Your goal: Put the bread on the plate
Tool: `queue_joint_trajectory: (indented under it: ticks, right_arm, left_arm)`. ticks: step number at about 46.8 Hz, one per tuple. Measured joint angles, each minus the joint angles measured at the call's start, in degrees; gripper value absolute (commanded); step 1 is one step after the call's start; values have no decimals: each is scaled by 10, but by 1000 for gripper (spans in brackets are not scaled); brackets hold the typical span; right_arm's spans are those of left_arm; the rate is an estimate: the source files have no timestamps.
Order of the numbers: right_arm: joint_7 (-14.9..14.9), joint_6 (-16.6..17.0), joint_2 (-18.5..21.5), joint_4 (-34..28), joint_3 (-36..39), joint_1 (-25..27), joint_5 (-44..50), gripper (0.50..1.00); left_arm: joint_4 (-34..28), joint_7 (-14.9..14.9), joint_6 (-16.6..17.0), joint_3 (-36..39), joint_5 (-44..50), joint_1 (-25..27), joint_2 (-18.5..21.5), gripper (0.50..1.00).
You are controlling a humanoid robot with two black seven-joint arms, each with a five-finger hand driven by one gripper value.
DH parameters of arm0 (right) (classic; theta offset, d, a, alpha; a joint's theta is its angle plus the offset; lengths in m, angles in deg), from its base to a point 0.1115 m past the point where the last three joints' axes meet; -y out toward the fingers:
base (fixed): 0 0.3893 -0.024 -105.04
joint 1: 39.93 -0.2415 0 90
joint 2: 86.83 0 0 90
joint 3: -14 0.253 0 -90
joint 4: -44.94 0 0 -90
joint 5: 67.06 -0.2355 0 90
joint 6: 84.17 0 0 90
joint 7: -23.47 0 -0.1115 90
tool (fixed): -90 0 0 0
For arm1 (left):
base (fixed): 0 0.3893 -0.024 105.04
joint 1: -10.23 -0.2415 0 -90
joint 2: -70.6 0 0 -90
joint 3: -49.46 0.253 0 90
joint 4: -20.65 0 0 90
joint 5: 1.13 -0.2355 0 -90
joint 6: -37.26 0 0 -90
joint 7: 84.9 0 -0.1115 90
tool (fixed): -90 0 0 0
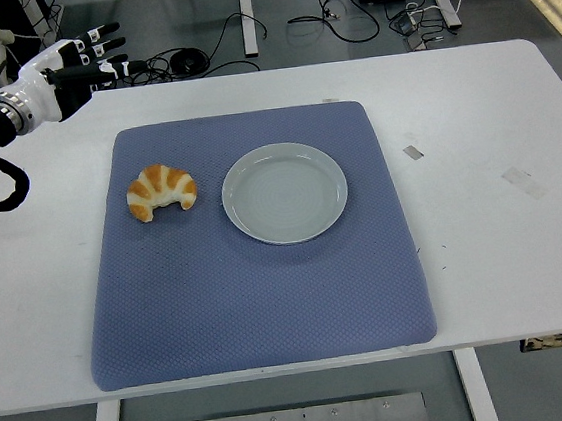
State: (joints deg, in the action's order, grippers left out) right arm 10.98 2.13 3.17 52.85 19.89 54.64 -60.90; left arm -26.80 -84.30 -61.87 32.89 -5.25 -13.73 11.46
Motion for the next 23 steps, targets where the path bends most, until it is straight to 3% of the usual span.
queue_joint_trajectory:
  ticks: [6,10,23]
  right_arm:
    - [0,0,0,0,0,0,0,1000]
    - [0,0,0,0,0,0,0,1000]
    - [0,0,0,0,0,0,0,1000]
  left_arm:
    - [-25,0,-65,42,5,19,50,990]
    - [-27,-2,-88,52,9,21,54,992]
    - [-31,-11,-86,101,1,35,57,990]
